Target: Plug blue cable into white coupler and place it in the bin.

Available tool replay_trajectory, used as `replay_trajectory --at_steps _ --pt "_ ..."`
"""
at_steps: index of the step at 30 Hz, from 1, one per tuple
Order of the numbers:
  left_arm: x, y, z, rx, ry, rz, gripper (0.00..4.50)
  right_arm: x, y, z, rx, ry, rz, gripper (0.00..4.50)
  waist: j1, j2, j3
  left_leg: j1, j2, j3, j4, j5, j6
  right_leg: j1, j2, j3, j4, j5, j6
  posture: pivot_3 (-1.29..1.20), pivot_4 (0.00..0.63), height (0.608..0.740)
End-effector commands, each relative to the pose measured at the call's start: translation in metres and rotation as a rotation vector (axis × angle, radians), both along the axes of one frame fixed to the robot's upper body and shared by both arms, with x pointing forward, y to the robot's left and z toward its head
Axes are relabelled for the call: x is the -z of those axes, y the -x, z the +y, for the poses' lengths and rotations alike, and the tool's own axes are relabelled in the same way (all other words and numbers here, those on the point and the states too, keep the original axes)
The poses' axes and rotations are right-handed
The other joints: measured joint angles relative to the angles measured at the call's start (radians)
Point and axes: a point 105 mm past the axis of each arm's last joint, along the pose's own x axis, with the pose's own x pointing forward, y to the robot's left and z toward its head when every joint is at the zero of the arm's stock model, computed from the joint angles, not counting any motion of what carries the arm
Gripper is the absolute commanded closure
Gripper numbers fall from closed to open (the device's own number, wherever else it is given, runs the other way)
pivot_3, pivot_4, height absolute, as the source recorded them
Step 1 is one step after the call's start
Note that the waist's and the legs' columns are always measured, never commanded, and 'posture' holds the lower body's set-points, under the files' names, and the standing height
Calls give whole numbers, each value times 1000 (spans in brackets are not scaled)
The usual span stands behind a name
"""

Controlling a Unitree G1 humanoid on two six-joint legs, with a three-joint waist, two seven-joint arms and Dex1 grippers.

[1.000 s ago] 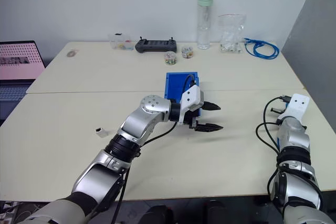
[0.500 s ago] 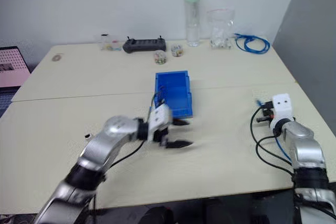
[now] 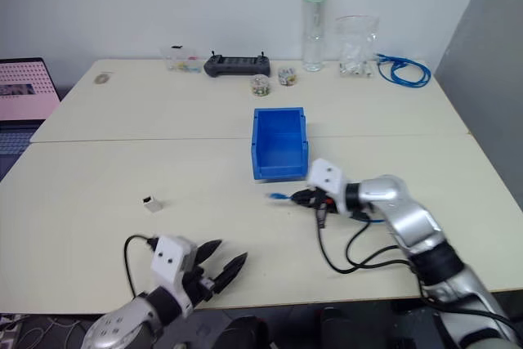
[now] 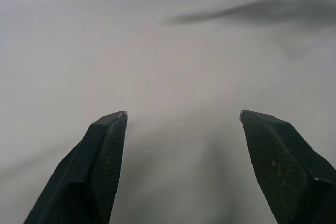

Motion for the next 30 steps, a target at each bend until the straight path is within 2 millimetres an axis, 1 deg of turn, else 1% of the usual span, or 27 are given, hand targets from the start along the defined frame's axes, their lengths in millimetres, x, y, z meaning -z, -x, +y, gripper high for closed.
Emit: replay_trajectory --at_steps 1,4,7,8,9,10,12,14,15,19,20,22,23,24,26,27,28,30 --pt "-5 15 5 -84 2 -46 908 9 -4 14 -91 55 -30 4491 1 -2 0 -1 -1 1 1 0 -1 0 -1 0 -1 2 -3 0 150 740" --pt "3 25 13 -165 10 -27 908 20 0 19 -140 75 29 4491 5 -3 -1 -8 -1 1 2 -3 -5 -3 -2 0 -7 1 -2 0 150 740" --pt "7 31 12 -173 18 -21 908 28 5 20 -147 67 89 4491 13 -4 -1 -21 -1 0 3 -3 -6 -16 -3 -1 -6 1 -2 0 150 740" --pt "7 31 11 -170 20 -25 908 30 5 20 -135 61 110 4010 13 -4 -1 -22 -1 0 3 -3 -5 -16 -3 -1 -6 1 -2 0 150 740" --pt "7 30 10 -166 19 -30 908 32 6 18 -132 57 133 3849 13 -4 -1 -21 -1 0 3 -4 -5 -16 -3 -1 -5 1 -2 0 150 740" --pt "8 29 10 -163 19 -33 908 33 7 18 -130 55 148 3529 13 -4 -1 -20 -1 0 3 -4 -4 -16 -3 -2 -4 1 -2 0 150 740" --pt "8 26 11 -152 12 -42 908 33 7 16 -111 43 154 3172 13 -4 -1 -18 -1 0 3 -5 -2 -15 -3 -2 -2 1 -2 0 150 740" --pt "6 22 13 -130 1 -56 908 32 8 14 -89 29 154 2592 13 -4 -1 -17 -1 0 3 -5 -1 -15 -2 -3 0 1 -4 0 150 740" --pt "4 19 13 -105 -12 -67 908 30 8 12 -68 20 154 2374 13 -4 -1 -17 -1 -1 3 -5 0 -15 -1 -3 1 1 -4 0 150 740" --pt "-7 -3 20 -5 -66 -122 908 19 5 0 83 -64 175 1297 20 -3 -1 -16 -1 -4 3 -2 2 -14 -1 -5 4 3 -6 0 150 740" --pt "-15 -15 20 51 -78 -150 908 10 7 -9 146 -112 182 1043 20 -3 -1 -16 -1 -4 4 -2 2 -15 0 -6 7 3 -6 0 150 740" --pt "-30 -38 12 217 -141 -194 908 -5 19 -32 246 -170 167 519 34 0 -1 -15 -1 -3 6 -1 2 -15 -1 -4 10 3 -6 0 150 740" --pt "-35 -50 11 282 -167 -200 908 -11 28 -41 288 -203 179 328 50 1 0 -16 -3 -4 6 1 2 -16 -1 -5 12 3 -6 0 150 740" --pt "-38 -58 11 330 -183 -198 908 -16 35 -46 318 -231 195 10 51 0 -1 -16 -3 -7 6 2 1 -16 -2 -11 15 3 -6 0 150 740" --pt "-42 -72 9 447 -210 -181 908 -27 51 -52 355 -298 227 10 41 -2 -1 -15 1 -5 6 3 0 -15 0 -10 15 3 -7 0 150 740" --pt "-43 -76 7 499 -227 -172 908 -31 58 -53 359 -318 233 10 26 -2 -2 -14 0 -5 6 3 0 -15 0 -9 16 3 -7 0 150 740" --pt "-44 -80 5 566 -255 -167 908 -35 64 -54 364 -328 233 10 20 -2 -2 -12 1 -1 5 3 -1 -15 0 -6 15 3 -6 0 150 740" --pt "-44 -88 3 674 -296 -148 908 -37 73 -56 373 -331 233 10 4 -2 -2 -12 1 -1 4 3 -1 -16 1 -5 16 3 -6 0 150 740"
